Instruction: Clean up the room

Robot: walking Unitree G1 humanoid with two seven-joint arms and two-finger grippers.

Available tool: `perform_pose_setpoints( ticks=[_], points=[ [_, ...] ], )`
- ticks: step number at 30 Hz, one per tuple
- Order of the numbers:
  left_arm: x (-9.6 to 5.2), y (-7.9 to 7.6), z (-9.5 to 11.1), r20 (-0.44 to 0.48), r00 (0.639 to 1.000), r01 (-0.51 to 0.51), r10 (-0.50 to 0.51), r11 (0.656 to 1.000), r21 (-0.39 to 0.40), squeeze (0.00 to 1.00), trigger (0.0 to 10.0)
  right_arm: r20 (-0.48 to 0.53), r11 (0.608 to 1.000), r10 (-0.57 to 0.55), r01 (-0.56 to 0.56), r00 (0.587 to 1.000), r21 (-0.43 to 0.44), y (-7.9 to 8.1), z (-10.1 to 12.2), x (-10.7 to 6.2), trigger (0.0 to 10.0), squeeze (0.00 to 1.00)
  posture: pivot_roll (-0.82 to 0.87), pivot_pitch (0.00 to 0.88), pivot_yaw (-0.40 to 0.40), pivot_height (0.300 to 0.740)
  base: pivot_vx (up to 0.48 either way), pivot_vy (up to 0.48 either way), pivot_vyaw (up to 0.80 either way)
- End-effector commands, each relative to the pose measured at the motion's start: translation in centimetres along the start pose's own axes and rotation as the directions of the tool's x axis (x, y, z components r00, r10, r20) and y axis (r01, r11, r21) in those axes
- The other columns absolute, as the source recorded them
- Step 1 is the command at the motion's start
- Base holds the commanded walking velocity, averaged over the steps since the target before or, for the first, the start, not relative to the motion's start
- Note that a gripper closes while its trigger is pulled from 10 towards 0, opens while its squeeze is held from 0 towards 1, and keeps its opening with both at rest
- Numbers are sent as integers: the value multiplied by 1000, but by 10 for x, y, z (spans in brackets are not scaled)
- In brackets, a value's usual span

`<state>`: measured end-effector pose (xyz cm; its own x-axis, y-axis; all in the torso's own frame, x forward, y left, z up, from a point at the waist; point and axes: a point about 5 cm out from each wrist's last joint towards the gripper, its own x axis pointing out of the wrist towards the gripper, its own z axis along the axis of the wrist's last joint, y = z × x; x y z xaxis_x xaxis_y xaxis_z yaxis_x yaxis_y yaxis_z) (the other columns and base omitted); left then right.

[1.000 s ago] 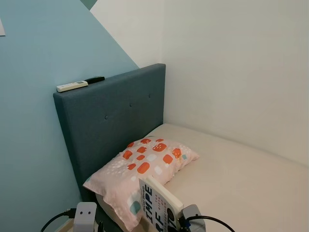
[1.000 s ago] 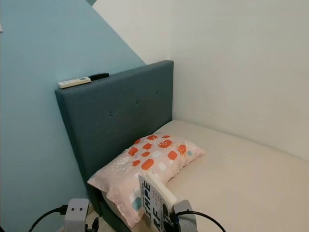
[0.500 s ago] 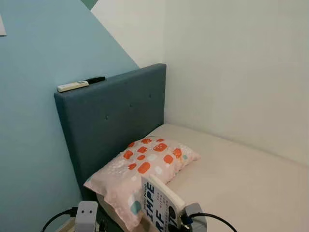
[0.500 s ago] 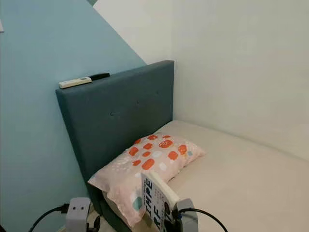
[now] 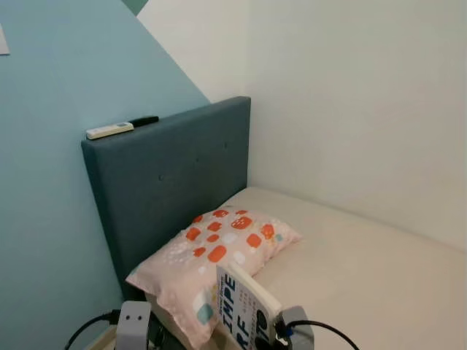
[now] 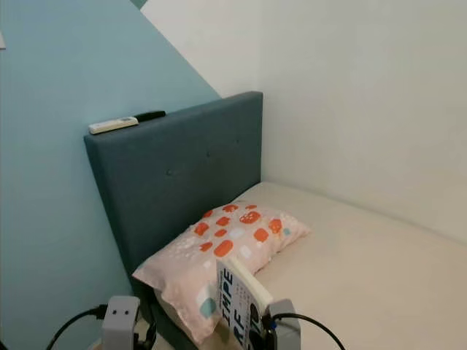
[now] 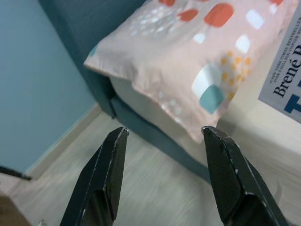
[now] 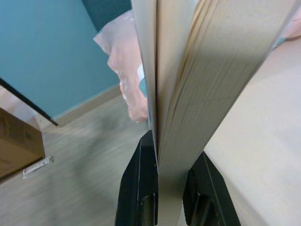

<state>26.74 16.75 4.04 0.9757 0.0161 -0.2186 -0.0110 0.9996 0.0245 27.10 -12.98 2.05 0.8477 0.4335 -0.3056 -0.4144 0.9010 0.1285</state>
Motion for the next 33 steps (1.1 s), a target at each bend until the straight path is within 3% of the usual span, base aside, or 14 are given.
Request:
perform_pose_setpoints(
  ticks=[1, 14, 33],
  points=[
    [-1, -2, -2, 0, 1000, 10, -10, 1000, 1, 0, 10000, 39, 1000, 1, -1, 999, -8, 0, 6, 2, 10000, 0, 11, 76, -8, 740, 416, 0, 0],
    [-2, -1, -2, 8, 1000, 5, -5, 1000, -16, 0, 10000, 39, 1000, 7, -7, 999, -14, 0, 8, 4, 10000, 0, 14, 78, -15, 740, 389, 0, 0],
    [-3, 5, -2, 16, 1000, -20, 20, 1000, -12, 0, 10000, 40, 1000, 15, -14, 999, -12, 2, 9, 6, 10000, 0, 18, 87, -13, 740, 0, 0, 0]
  ],
)
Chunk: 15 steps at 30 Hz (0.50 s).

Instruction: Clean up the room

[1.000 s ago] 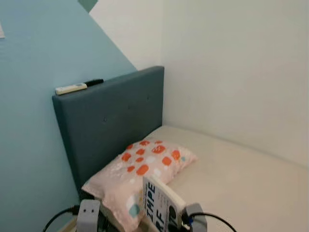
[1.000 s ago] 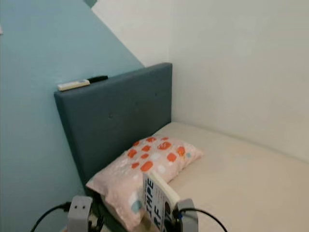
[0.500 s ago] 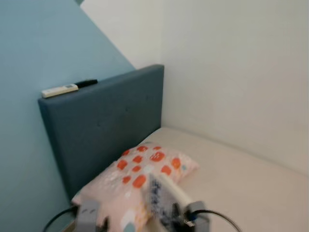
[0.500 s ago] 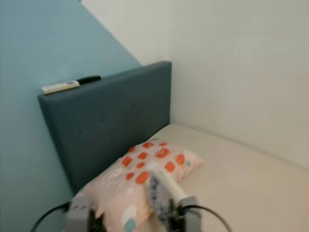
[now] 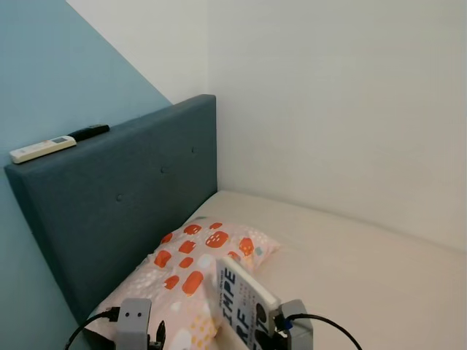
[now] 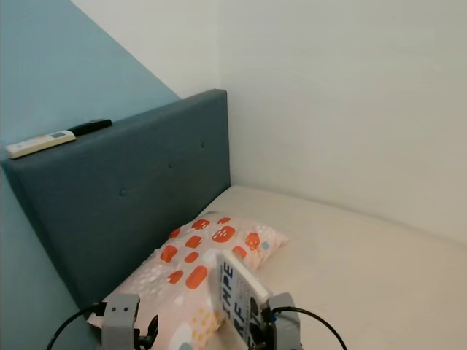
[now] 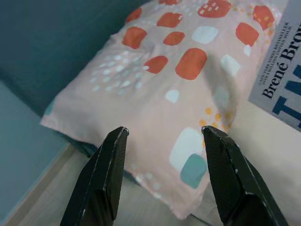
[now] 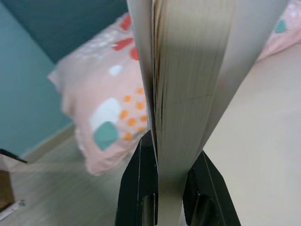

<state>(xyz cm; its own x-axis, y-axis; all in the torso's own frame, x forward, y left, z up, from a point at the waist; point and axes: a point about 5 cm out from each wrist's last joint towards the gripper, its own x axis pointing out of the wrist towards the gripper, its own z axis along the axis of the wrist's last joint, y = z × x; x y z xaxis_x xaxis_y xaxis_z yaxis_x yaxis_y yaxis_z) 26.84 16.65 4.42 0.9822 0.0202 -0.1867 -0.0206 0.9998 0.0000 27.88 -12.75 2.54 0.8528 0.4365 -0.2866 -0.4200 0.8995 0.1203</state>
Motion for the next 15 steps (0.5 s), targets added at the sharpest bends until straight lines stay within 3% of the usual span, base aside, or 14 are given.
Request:
perform_pose_setpoints(
  ticks=[1, 15],
  points=[
    [-4, 7, -6, -17, 1000, -20, 20, 1000, 12, 0, 10000, 22, 1000, 11, -11, 1000, 1, 3, 2, 1, 10000, 0, 18, 88, -12, 740, 0, 0, 0],
    [-2, 6, -4, -11, 1000, -19, 19, 1000, 20, 0, 10000, 28, 998, 30, -28, 999, -49, 4, 5, 2, 10000, 0, 17, 93, -8, 740, 0, 0, 41]
  ],
)
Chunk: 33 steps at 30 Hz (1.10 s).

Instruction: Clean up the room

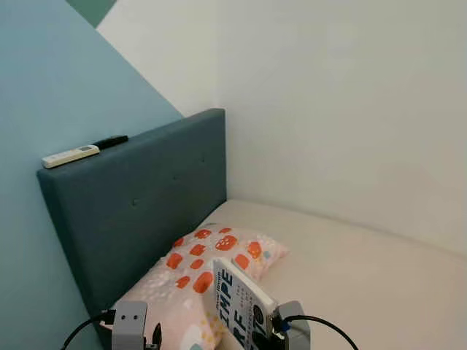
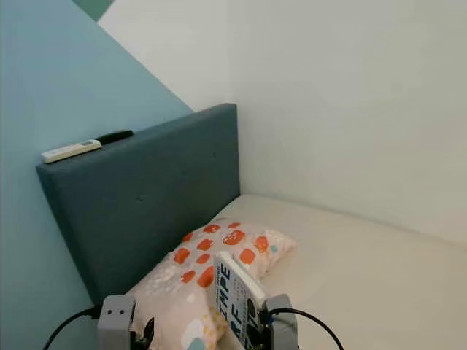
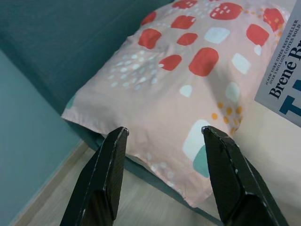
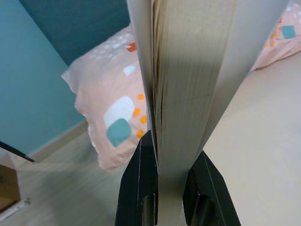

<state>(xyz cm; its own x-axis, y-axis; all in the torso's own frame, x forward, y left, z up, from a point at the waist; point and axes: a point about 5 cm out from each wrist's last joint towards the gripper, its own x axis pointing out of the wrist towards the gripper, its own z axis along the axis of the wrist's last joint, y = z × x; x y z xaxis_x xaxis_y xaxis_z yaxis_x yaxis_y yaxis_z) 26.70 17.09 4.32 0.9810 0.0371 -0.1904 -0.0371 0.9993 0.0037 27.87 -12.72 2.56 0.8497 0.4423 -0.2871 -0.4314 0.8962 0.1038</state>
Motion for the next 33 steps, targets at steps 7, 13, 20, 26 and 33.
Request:
perform_pose_setpoints(
  ticks=[7, 13, 20, 26, 33],
  points=[
    [-1, 2, -3, -9, 1000, -2, 2, 1000, 22, 0, 10000, 32, 999, 21, -20, 999, -25, 4, 6, 3, 10000, 0, 17, 95, -6, 740, 0, 0, 767],
    [-1, 2, -2, -9, 1000, -8, 8, 1000, 22, 0, 10000, 36, 999, 22, -21, 999, -26, 4, 7, 3, 10000, 0, 17, 98, -6, 740, 0, 0, 741],
    [-1, 5, -3, -19, 999, -38, 39, 999, 28, 0, 10000, 52, 1000, 25, -25, 998, -6, 3, 8, 3, 10000, 0, 19, 96, -11, 740, 0, 0, 0],
    [1, 7, -5, -43, 997, -62, 65, 995, 75, 0, 10000, 49, 1000, 27, -26, 998, -4, 4, 8, 3, 10000, 0, 20, 94, -11, 740, 0, -400, 0],
    [3, 11, -4, -45, 994, -99, 100, 995, 35, 0, 10000, 49, 1000, 19, -19, 999, -2, 3, 7, 3, 10000, 0, 15, 87, -7, 740, 0, -58, 0]
  ],
)
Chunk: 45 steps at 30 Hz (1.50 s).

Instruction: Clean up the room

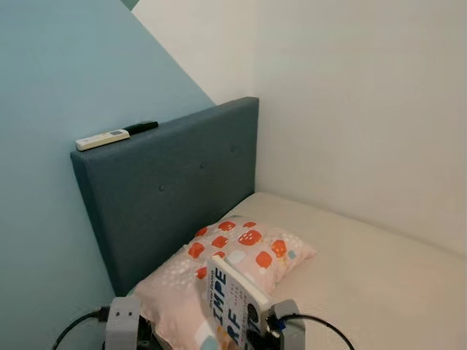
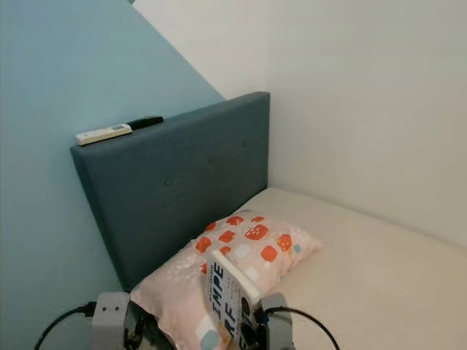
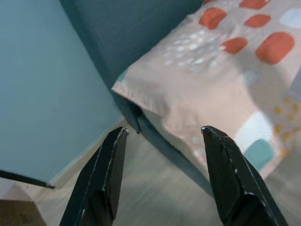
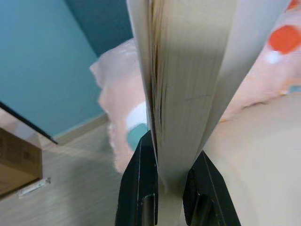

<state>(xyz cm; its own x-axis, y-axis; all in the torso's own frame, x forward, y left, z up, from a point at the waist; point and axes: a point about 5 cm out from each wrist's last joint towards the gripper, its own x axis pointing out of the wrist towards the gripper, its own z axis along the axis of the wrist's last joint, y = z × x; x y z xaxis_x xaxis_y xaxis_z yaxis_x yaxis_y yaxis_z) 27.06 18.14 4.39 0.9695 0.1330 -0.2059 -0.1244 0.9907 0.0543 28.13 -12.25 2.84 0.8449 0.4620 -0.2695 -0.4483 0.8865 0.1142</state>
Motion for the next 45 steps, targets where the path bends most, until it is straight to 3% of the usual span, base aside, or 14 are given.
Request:
perform_pose_setpoints(
  ticks=[1, 25, 45],
  points=[
    [0, 1, -4, -23, 1000, -7, 7, 1000, 0, 0, 10000, 33, 1000, -3, 4, 999, -7, -1, 3, 0, 10000, 0, 16, 86, -6, 740, 0, 0, 0],
    [3, -2, -4, -31, 999, -6, 5, 1000, -18, 0, 10000, 15, 999, -39, 38, 999, 31, -5, 3, 0, 10000, 0, 11, 87, -10, 735, 0, 0, 0],
    [2, -4, -4, -27, 1000, 15, -15, 1000, -4, 0, 10000, 14, 996, -50, 49, 999, 71, -10, 5, 0, 10000, 0, 11, 95, -8, 655, 0, 0, 0]
  ],
)
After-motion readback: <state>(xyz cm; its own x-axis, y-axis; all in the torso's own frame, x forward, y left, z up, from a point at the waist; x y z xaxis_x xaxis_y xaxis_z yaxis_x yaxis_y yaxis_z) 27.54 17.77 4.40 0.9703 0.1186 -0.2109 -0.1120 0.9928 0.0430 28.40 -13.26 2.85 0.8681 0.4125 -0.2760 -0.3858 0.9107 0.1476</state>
